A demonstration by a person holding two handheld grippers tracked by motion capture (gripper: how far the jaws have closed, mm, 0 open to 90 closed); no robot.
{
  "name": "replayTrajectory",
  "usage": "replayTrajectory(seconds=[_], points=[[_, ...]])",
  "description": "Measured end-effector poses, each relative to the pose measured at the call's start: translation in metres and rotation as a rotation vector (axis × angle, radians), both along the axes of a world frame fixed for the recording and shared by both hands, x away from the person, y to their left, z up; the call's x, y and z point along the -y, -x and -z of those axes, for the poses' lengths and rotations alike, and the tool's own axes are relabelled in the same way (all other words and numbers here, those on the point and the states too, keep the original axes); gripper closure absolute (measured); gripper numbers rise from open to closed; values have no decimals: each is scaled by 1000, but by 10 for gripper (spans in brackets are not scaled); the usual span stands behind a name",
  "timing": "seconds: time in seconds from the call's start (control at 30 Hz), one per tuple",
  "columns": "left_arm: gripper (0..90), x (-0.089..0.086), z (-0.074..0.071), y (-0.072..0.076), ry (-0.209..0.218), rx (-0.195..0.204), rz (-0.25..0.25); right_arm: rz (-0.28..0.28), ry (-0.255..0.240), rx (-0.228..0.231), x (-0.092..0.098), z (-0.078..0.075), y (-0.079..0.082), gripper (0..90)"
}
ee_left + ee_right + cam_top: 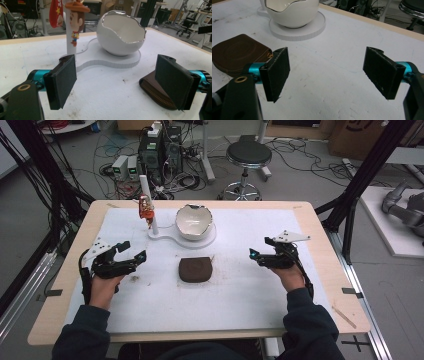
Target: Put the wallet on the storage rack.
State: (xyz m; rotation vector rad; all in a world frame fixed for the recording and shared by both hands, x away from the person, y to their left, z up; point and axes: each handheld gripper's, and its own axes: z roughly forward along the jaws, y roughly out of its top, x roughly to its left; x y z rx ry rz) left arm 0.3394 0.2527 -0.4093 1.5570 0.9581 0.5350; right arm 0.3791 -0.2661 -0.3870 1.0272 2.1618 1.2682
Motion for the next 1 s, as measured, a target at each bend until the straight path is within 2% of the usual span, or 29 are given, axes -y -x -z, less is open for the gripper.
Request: replayTrajectory(seconds=[0.2,0.33,0.43,0.5,0.57,0.63,0.83,1.0], points=[[181,3,2,-3,2,-19,10,-14,4,-14,-2,2,-1,220],[181,10,3,-3,1,-31,28,-38,-19,-41,-6,5,-1,220],[182,17,4,-4,-13,-40,43,-74,-12,-77,-19,10,-2,220],[182,22,5,-5,-15,-45,51,-111,-8,-86,-29,14,-3,219],[183,26,7,-6,-26,-55,62,-141,-26,-109,-38,17,-5,219],[187,30,9,-8,-34,-77,70,-166,-22,-135,-47,21,-8,219],[224,49,19,-18,-61,-145,139,-229,-14,-206,-73,35,-15,220],[251,68,27,-24,-110,-206,183,-274,-24,-244,-91,44,-22,219]])
